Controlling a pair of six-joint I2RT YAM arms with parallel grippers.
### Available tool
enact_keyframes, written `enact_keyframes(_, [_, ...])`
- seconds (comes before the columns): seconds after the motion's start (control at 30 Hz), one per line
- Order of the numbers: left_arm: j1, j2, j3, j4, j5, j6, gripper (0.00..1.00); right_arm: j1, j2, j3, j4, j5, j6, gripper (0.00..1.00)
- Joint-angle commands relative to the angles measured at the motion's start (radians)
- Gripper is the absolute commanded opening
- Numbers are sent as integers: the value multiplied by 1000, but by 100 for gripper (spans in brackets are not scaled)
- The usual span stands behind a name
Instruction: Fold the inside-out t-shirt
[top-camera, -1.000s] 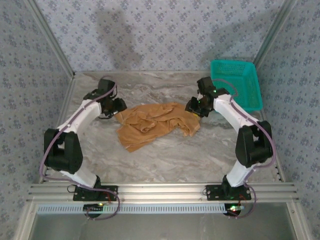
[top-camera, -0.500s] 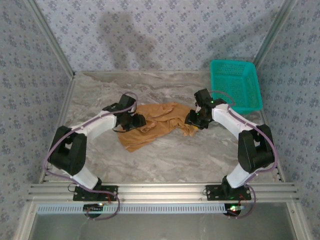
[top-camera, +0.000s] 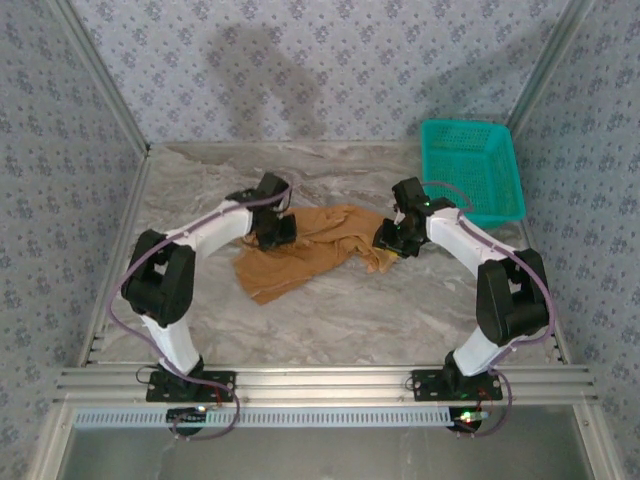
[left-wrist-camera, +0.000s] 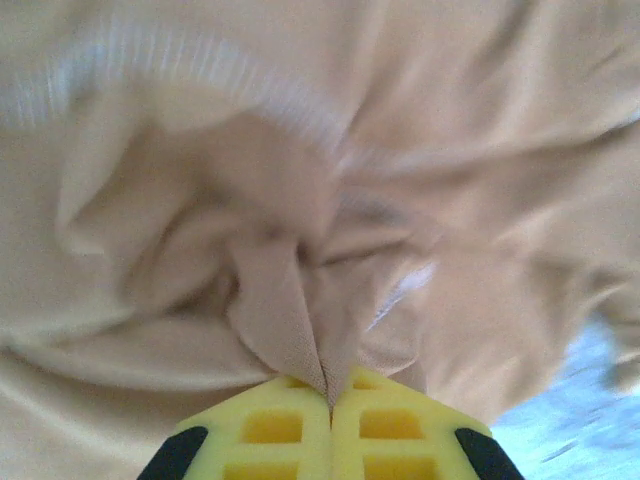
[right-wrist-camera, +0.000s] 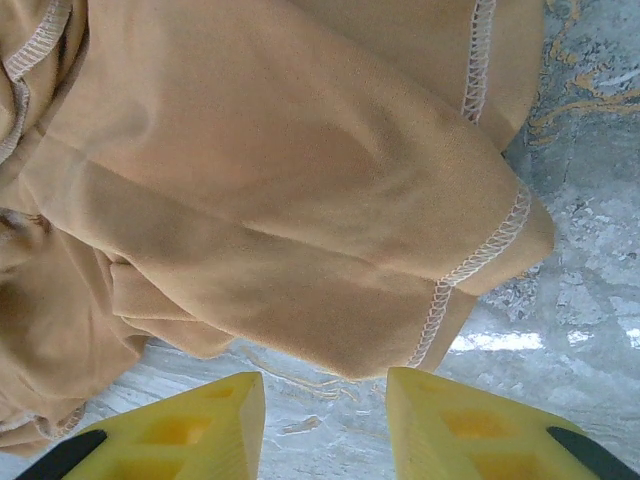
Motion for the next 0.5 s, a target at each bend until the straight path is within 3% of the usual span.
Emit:
enact_keyframes(0.0, [43, 33, 303, -191, -128, 110, 0, -1, -10, -15, 2, 13, -14, 38])
enact_keyframes(0.17, [107, 192, 700, -327, -140, 132, 0, 7, 3, -19, 15, 51, -22, 40])
enact_keyframes(0.23, [110, 234, 796, -378, -130, 135, 0, 10, 7, -26, 17, 66, -26, 48])
enact_keyframes(0.33, [110, 225, 788, -372, -102, 135, 0, 16, 2, -50, 38, 66, -24, 57])
enact_keyframes(0.47, [114, 170, 701, -341, -111, 137, 0, 44, -12, -91, 45, 86, -3, 58])
